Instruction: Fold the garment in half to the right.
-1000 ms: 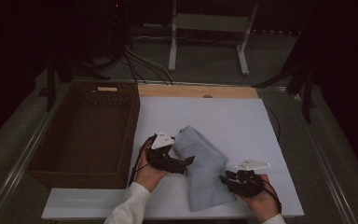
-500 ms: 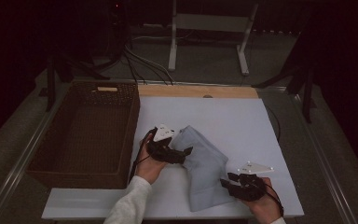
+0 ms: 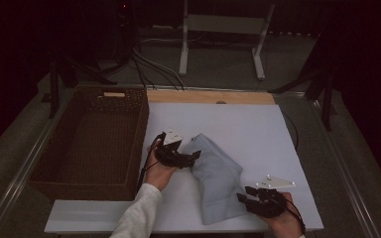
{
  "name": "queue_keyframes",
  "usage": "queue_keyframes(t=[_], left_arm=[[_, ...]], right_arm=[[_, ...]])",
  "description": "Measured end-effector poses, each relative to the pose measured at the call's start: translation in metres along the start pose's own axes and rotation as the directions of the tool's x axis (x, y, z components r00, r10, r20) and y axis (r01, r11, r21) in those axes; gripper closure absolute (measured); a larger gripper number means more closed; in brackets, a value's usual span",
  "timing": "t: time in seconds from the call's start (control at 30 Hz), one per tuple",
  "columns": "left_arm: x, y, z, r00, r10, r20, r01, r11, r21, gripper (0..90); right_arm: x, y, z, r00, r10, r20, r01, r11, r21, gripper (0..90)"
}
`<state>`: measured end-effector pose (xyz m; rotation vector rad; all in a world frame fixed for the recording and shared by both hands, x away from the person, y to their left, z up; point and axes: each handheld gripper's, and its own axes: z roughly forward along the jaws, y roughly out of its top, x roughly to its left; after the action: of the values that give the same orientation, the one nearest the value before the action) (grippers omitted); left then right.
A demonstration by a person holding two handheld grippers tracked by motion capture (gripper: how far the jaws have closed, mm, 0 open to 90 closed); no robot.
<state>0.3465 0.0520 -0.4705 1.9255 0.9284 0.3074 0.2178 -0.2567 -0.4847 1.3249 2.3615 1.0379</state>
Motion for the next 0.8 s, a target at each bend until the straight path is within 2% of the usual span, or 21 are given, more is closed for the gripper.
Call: queue_keyframes(t=[0.2,0.57,0.8], left_arm=[[0.005,-0.002,0.005,0.9988,-0.024,-0.043,0.026,0.9989,0.039,25.3],[0.008,-0.007,0.015,0.9989,-0.028,-0.038,0.031,0.9961,0.083,38.3],[0.011,-0.014,0.019,0.9982,-0.042,-0.044,0.046,0.993,0.109,39.0]], right_arm=[[0.001,-0.003,-0.002,1.0,0.001,-0.001,-0.001,1.0,0.005,56.2],[0.001,-0.007,-0.002,1.0,-0.003,0.002,0.003,1.0,0.022,57.8],[0.002,-0.008,-0.002,1.0,-0.007,-0.006,0.007,0.999,0.038,61.3]])
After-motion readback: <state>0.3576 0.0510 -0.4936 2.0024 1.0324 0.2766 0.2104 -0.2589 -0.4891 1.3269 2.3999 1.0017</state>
